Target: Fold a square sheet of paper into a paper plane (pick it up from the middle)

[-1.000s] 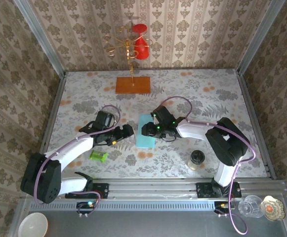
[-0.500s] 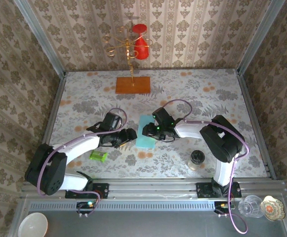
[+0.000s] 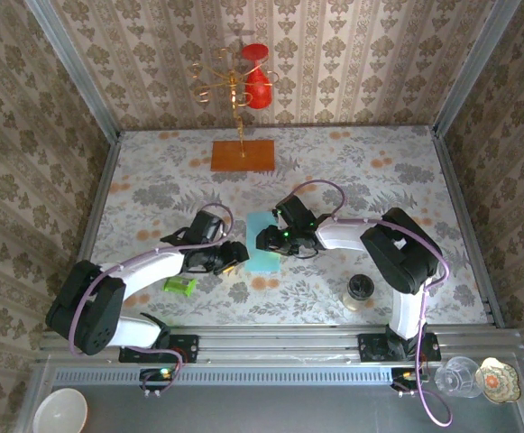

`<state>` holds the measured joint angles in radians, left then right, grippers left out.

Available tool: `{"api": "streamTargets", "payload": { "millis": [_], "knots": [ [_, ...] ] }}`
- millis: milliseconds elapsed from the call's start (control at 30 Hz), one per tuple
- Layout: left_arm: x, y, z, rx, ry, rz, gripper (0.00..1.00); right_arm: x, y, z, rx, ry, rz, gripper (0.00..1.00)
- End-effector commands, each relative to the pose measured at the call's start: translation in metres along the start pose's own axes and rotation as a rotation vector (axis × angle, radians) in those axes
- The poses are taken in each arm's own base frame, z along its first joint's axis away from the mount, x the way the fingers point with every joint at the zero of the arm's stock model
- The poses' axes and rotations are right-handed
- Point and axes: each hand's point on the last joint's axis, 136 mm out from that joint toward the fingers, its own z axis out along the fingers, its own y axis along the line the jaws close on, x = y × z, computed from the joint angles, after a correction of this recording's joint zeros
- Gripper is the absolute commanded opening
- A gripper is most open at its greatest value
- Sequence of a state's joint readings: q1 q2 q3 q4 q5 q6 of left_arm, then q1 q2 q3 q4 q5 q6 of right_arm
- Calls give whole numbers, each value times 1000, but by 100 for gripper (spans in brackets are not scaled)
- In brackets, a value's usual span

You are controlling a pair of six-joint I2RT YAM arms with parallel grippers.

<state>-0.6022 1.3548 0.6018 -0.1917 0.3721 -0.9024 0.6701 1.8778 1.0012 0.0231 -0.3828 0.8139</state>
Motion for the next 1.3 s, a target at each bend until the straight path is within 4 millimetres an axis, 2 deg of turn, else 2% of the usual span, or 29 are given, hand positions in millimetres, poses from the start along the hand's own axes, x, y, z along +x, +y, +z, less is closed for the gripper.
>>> {"api": "streamTargets", "payload": {
  "millis": [0, 200, 433, 600, 833, 1000, 1267],
  "knots": [
    [12, -2, 4, 10, 38, 3, 48, 19, -20, 10, 51, 79, 30, 46],
    [24, 0, 3, -9, 52, 14, 40, 18, -22, 10, 57, 73, 35, 46],
    [30, 4, 11, -5, 71, -5, 38, 20, -25, 9, 71, 78, 36, 45],
    [27, -3, 16, 15, 71, -10, 33, 21, -27, 9, 77, 80, 41, 45],
    [20, -16, 23, 77, 67, -25, 33, 19, -30, 6, 93, 64, 51, 44],
    [15, -11, 27, 77, 60, -49, 33, 18, -32, 5, 95, 60, 58, 44],
    [0, -16, 27, 118, 39, -63, 33, 17, -33, 6, 97, 60, 60, 43]
  ]
}}
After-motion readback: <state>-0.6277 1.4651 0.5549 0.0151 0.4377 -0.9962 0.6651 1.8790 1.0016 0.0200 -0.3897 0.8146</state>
